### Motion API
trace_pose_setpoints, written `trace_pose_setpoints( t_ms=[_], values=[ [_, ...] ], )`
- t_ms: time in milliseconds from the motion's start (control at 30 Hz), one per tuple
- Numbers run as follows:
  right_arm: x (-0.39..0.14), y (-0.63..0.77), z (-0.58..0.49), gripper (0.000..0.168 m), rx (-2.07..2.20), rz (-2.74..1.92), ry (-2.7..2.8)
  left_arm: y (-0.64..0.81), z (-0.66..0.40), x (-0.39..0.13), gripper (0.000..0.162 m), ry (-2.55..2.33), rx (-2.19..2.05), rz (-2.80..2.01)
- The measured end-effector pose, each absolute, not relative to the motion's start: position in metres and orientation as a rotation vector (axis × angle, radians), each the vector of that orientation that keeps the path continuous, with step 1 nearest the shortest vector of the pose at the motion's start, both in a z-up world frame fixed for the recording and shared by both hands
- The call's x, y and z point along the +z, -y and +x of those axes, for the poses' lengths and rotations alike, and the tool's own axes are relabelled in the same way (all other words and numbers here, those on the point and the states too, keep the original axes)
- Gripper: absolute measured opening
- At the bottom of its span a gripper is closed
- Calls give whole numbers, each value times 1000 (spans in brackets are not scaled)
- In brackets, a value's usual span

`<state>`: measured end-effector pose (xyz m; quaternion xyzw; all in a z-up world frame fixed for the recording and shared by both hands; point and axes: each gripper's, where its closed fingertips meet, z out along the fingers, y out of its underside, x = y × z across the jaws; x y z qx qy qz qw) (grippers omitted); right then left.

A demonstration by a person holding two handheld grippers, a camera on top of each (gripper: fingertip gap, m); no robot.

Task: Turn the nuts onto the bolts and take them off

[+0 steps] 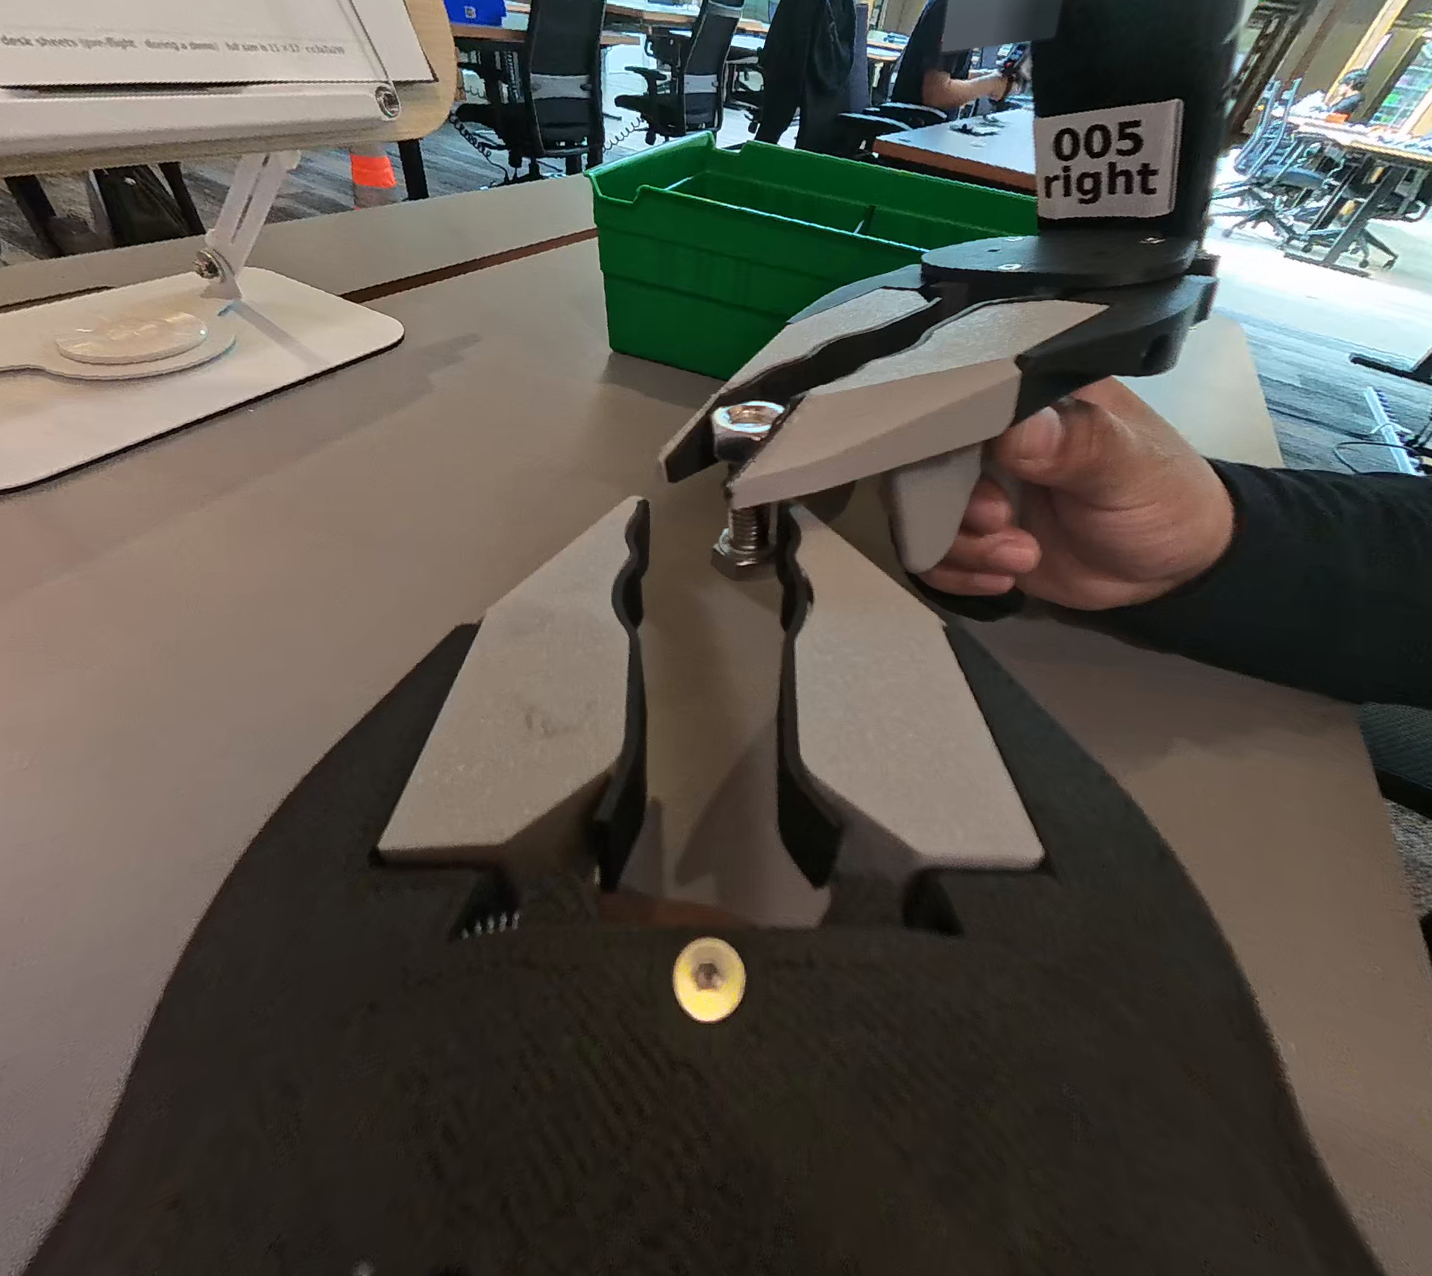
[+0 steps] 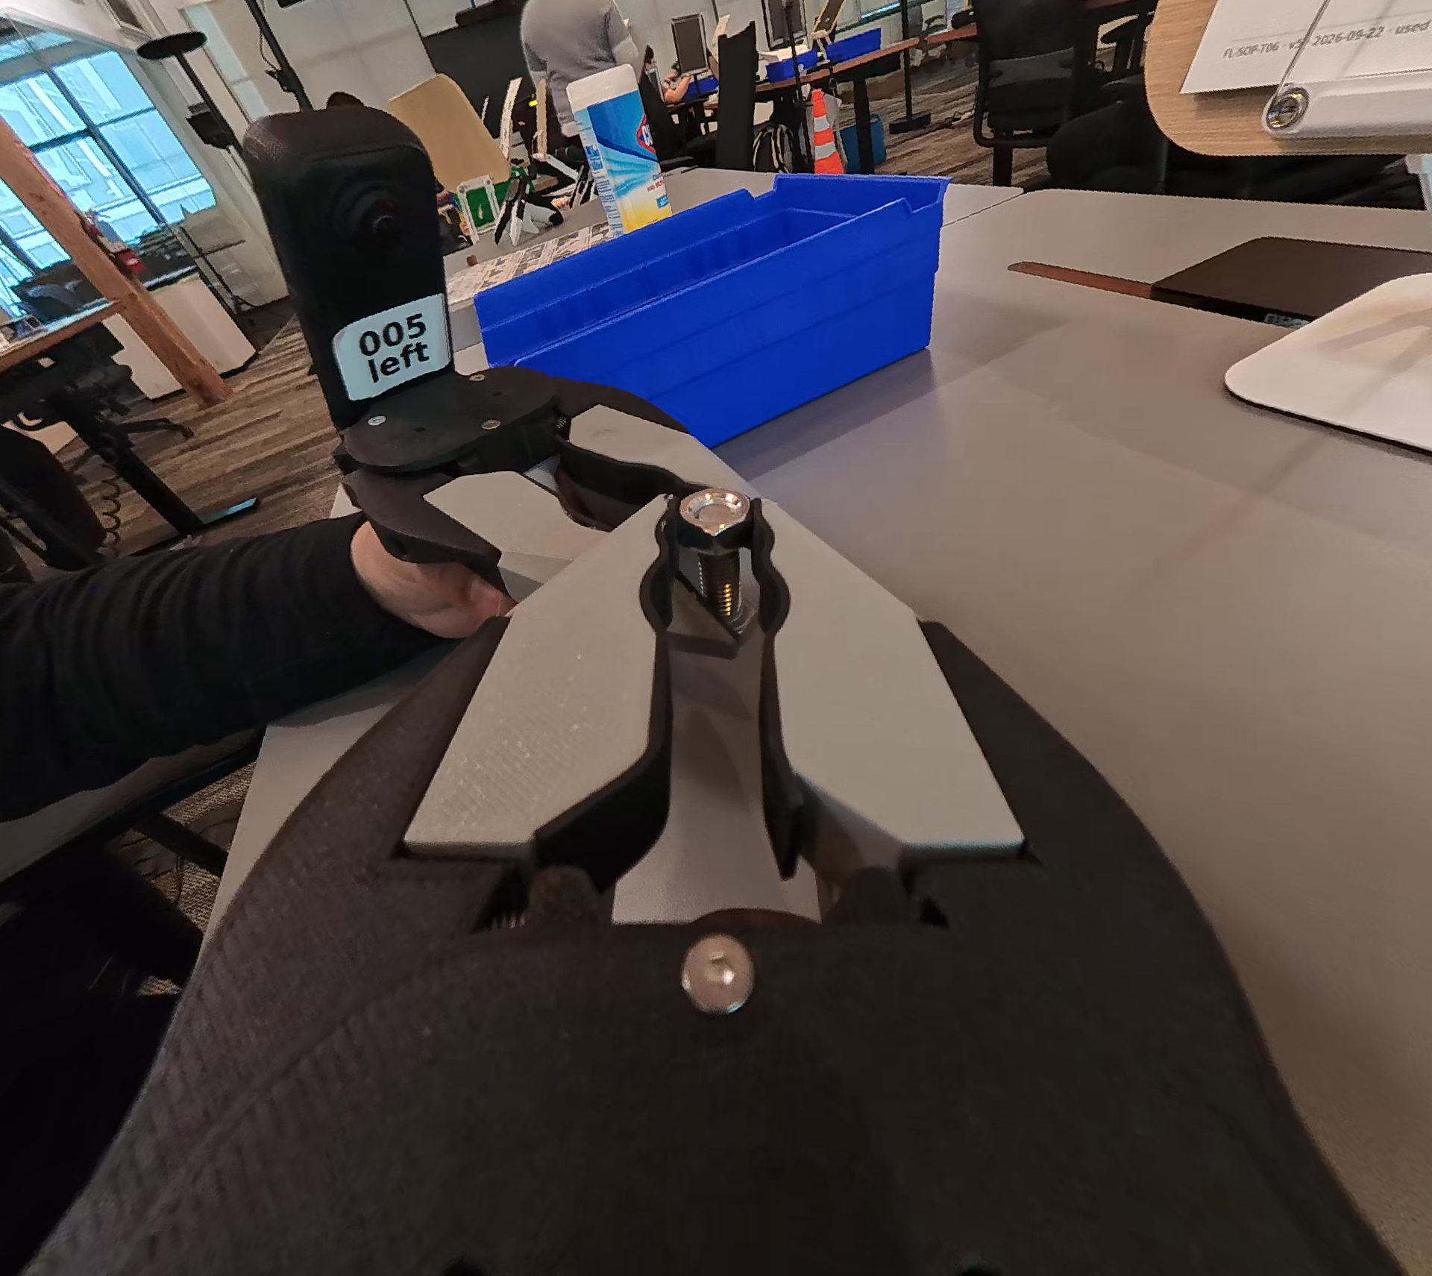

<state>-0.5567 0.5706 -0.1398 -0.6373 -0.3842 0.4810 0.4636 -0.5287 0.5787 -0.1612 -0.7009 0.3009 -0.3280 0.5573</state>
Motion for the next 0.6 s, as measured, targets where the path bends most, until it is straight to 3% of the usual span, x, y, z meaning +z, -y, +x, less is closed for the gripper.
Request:
trace_pose_setpoints(
  t_ms=[600],
  values=[
    [-142, -571, -558, 15, 1191, -1579, 937, -579, -530, -163, 32, -713, -751, -1664]
  ],
)
